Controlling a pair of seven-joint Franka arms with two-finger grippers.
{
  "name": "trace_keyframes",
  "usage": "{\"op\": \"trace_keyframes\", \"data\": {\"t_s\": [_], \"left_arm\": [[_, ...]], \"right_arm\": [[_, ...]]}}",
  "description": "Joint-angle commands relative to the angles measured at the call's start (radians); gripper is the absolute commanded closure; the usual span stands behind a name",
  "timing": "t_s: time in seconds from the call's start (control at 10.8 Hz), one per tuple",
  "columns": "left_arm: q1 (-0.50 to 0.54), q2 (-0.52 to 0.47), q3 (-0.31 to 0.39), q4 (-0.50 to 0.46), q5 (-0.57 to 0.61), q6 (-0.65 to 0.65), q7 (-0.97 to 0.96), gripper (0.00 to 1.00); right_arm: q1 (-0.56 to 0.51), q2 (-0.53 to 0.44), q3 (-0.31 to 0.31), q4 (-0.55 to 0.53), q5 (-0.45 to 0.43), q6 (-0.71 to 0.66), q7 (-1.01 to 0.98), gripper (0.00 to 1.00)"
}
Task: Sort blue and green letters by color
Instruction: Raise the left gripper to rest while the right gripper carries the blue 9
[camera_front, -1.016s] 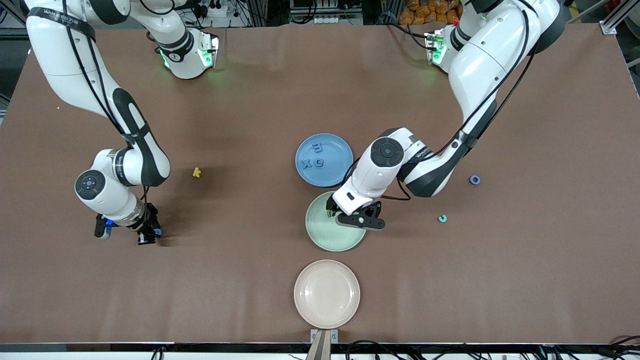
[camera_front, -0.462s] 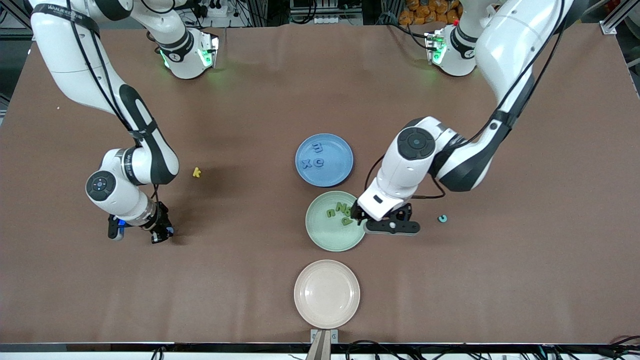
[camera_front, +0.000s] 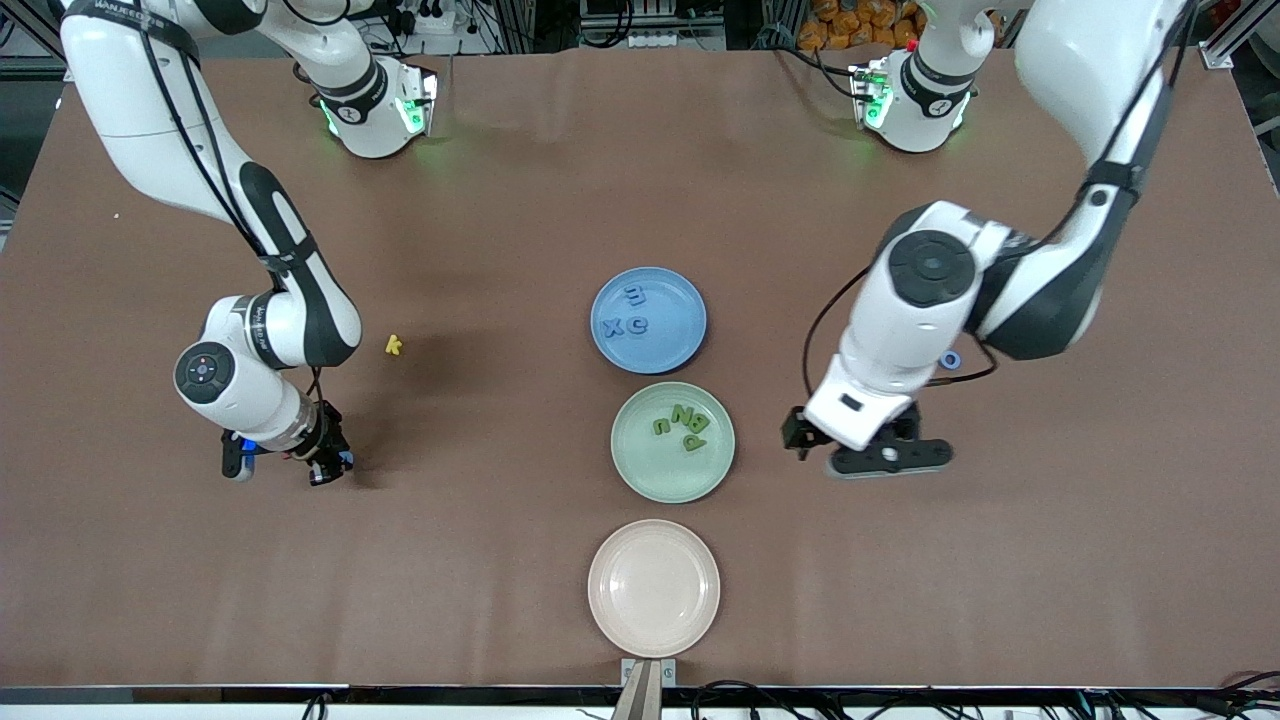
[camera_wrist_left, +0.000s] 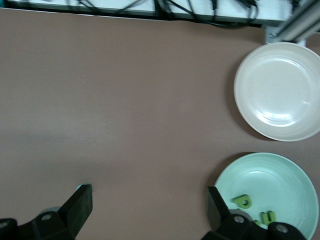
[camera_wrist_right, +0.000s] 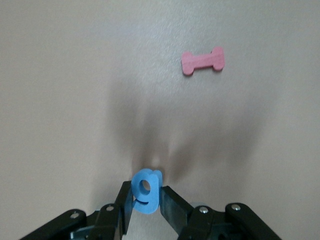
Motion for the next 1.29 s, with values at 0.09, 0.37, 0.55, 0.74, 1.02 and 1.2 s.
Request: {"op": "trace_keyframes", "data": {"t_s": [0.09, 0.37, 0.55, 0.74, 1.02, 1.2], "left_arm": [[0.128, -0.123, -0.007, -0.024, -0.136, -0.111, 0.228, 0.00], [0.146, -0.223, 0.089, -0.021, -0.241, -0.203, 0.444, 0.00], [0.133, -0.295, 0.204, -0.024, -0.369, -0.246, 0.602, 0.00], [0.097, -0.353, 0.264, -0.022, -0.379, -0.314, 0.639, 0.00], [0.033, -0.428, 0.384, -0.024, -0.434, -0.398, 0.681, 0.00], [0.033, -0.468, 0.410, -0.029, -0.447, -0.427, 0.701, 0.00]], "right_arm": [[0.034, -0.061, 0.015, -0.004, 0.018, -0.063, -0.005, 0.98], [0.054, -0.076, 0.044, -0.004, 0.020, -0.081, 0.032, 0.98], [0.111, -0.104, 0.046, -0.001, 0.020, -0.118, 0.073, 0.98], [0.195, -0.125, 0.046, -0.001, 0.021, -0.124, 0.127, 0.98], [0.323, -0.124, 0.047, 0.019, 0.021, -0.124, 0.199, 0.99], [0.424, -0.112, 0.053, 0.051, 0.021, -0.124, 0.263, 0.99]]}}
